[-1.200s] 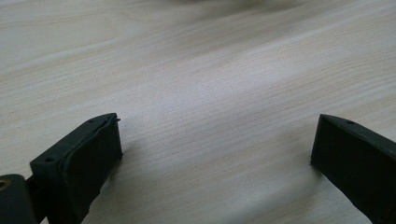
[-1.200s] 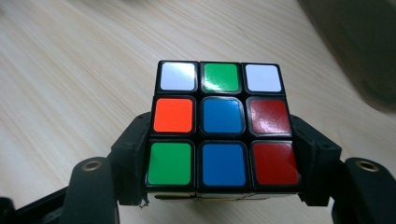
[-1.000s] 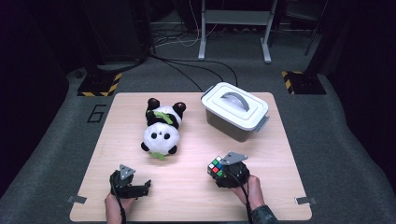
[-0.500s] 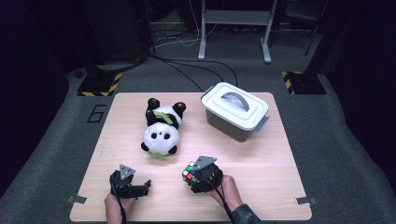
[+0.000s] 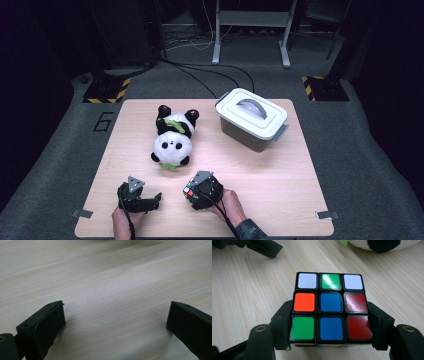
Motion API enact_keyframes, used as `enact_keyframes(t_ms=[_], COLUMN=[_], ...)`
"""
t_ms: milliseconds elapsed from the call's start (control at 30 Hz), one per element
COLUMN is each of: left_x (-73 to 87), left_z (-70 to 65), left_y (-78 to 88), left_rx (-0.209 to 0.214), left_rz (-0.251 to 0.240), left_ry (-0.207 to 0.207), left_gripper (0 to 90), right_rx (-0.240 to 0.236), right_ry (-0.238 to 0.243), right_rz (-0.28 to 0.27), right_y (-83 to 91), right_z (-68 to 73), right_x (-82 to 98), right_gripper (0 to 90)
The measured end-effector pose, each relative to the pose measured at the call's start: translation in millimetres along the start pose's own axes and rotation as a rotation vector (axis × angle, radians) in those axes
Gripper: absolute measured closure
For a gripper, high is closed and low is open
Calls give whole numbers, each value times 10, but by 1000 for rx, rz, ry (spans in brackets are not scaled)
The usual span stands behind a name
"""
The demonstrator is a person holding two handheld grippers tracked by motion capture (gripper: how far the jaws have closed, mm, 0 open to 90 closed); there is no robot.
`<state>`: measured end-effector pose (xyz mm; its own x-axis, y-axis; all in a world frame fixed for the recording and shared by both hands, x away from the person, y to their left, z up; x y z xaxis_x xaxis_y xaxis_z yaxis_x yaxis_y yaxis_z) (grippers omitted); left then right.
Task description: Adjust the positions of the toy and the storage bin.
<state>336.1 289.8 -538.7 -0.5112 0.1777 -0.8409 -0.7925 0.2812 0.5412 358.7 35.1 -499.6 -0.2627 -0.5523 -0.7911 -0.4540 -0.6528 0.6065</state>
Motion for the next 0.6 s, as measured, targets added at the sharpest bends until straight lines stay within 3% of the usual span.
enact_keyframes(t_ms=[67, 200, 233, 300, 367, 467, 600], left_x=[0, 0, 0, 0, 0, 0, -1], left_z=[0, 0, 0, 0, 0, -1, -1], left_y=[0, 0, 0, 0, 0, 1, 2], left_rx=[0, 0, 0, 0, 0, -2, -3], left_rz=[0, 0, 0, 0, 0, 1, 2], left_ry=[0, 0, 0, 0, 0, 1, 0], left_gripper=[16, 16, 16, 16, 15, 15, 14], right_rx=[-4, -1, -6, -7, -14, -1, 70], right_ry=[-26, -21, -22, -31, -29, -64, -128], right_rz=[-14, -25, -37, -47, -71, -102, -123], right_y=[-10, -13, 8, 35, 115, 343, 618], right_z=[10, 7, 4, 3, -24, -96, -293], right_x=[8, 15, 13, 7, -7, 14, 187], right_gripper=[334, 313, 186, 157, 133, 81, 53])
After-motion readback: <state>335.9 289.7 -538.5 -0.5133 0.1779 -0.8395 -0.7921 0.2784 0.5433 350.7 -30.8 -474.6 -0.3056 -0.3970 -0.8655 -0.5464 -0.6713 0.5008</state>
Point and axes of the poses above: each handheld gripper's, and its own axes: y roughly backward along the jaws, x roughly out of its underside, z roughly to its left, the point moved 1 cm from there along -y, roughly forward along the jaws, and after that the axes turned 11 degrees about -z, right-handed, at the moved point
